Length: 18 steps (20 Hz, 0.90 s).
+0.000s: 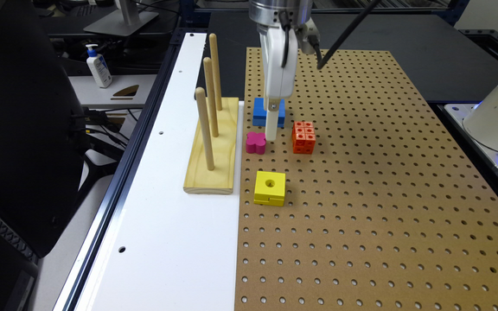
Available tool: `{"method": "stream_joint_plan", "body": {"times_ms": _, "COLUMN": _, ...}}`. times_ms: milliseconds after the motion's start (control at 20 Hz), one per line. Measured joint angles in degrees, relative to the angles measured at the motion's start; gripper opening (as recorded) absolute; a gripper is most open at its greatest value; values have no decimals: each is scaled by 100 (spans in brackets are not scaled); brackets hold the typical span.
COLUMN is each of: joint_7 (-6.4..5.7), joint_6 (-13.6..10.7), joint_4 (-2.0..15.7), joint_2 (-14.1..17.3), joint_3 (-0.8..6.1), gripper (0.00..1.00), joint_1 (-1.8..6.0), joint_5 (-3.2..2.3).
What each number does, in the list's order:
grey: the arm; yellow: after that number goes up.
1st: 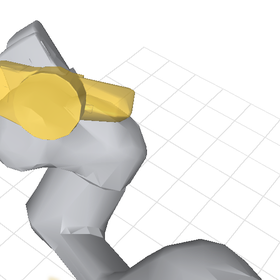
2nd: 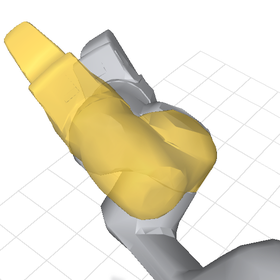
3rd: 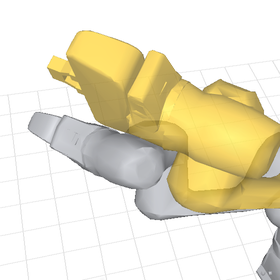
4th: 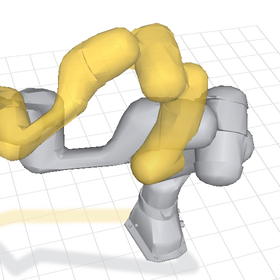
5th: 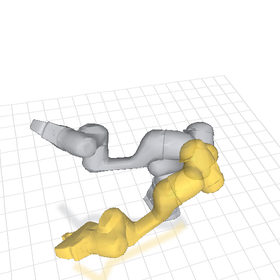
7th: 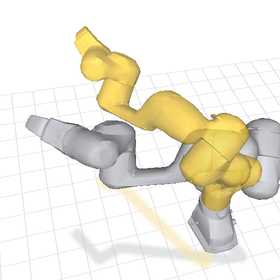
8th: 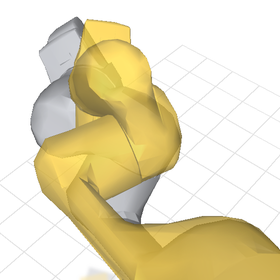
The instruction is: Pick up pink flower.
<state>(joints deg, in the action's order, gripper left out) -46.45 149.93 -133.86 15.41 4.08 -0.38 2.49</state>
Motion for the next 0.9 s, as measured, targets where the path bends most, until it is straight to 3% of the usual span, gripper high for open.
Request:
{"method": "stream_joint_plan", "body": {"times_ms": 150, "joint_7": -4, "joint_6": 159, "joint_4": 40, "joint_2": 143, "joint_3": 7, "gripper": 100, "joint_1": -42, "joint_5": 2}}
{"method": "stream_joint_plan", "body": {"times_ms": 300, "joint_7": -42, "joint_6": 156, "joint_4": 145, "joint_2": 198, "joint_3": 14, "gripper": 100, "joint_1": -87, "joint_5": 3}}
{"method": "stream_joint_plan", "body": {"times_ms": 900, "joint_7": -61, "joint_6": 211, "joint_4": 177, "joint_2": 315, "joint_3": 17, "gripper": 100, "joint_1": -106, "joint_5": 3}}
